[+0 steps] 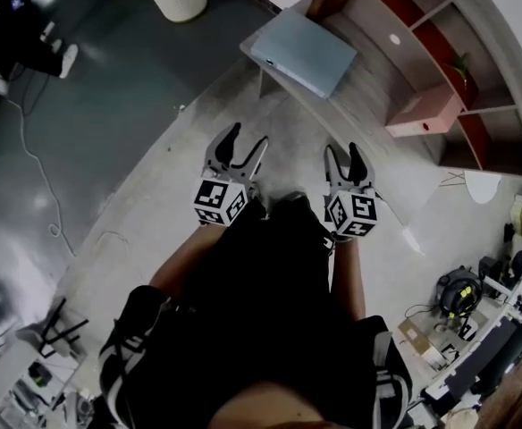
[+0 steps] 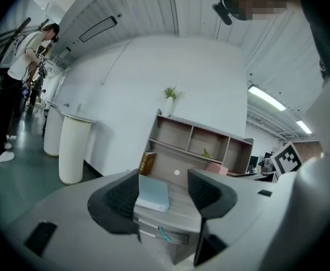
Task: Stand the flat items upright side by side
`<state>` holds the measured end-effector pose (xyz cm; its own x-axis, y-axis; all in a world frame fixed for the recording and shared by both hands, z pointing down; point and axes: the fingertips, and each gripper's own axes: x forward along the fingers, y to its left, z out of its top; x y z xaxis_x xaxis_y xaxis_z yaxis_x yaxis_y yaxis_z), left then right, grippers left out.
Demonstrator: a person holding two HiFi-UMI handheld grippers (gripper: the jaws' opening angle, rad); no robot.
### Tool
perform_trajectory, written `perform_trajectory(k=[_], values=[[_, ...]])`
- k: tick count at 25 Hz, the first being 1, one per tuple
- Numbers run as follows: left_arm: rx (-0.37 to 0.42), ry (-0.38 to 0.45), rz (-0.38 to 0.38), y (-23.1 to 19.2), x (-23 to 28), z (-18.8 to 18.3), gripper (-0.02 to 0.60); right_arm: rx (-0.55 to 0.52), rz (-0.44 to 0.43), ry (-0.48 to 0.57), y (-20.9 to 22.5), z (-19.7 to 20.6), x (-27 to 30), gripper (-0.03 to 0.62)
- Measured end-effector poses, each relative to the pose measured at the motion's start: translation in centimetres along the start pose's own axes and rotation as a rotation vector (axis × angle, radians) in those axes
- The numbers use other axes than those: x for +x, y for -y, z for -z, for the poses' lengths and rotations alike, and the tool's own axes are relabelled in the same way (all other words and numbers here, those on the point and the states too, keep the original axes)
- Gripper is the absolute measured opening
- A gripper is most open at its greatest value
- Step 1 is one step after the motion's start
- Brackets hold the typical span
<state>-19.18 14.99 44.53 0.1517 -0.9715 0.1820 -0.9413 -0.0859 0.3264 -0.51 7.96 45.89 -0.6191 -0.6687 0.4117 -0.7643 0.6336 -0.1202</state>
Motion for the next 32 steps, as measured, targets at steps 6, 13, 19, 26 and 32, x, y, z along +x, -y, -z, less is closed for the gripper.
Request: perform_trajectory(k=[6, 13, 19, 26, 32], values=[[-0.059, -0.025, 0.003, -2.3, 0.6, 0.3, 0.264, 0.001, -0.001, -0.062, -1.5, 0.5, 2.1, 0.250], [-0.103, -0.063, -0.002, -5.8, 5.3, 1.0, 0.268, 0.025, -0.002, -0.104, 0.7, 1.0, 7.7, 0.255], [-0.140, -0.147, -0.025, -9.5, 11.6, 2.5, 0.272, 0.104, 0.010, -0.134, 4.6, 0.9, 13.8, 0.255], [-0.180, -0.209, -0.035, -13.0, 18.2, 4.2, 0.279, 0.193, 0.026, -0.223, 8.9, 2.5, 19.2, 0.255], [-0.186, -0.279, -0.060, -16.3, 22.4, 6.4, 0.284, 0.274, 0.033, -0.326, 11.5, 6.0, 23.0, 0.263]])
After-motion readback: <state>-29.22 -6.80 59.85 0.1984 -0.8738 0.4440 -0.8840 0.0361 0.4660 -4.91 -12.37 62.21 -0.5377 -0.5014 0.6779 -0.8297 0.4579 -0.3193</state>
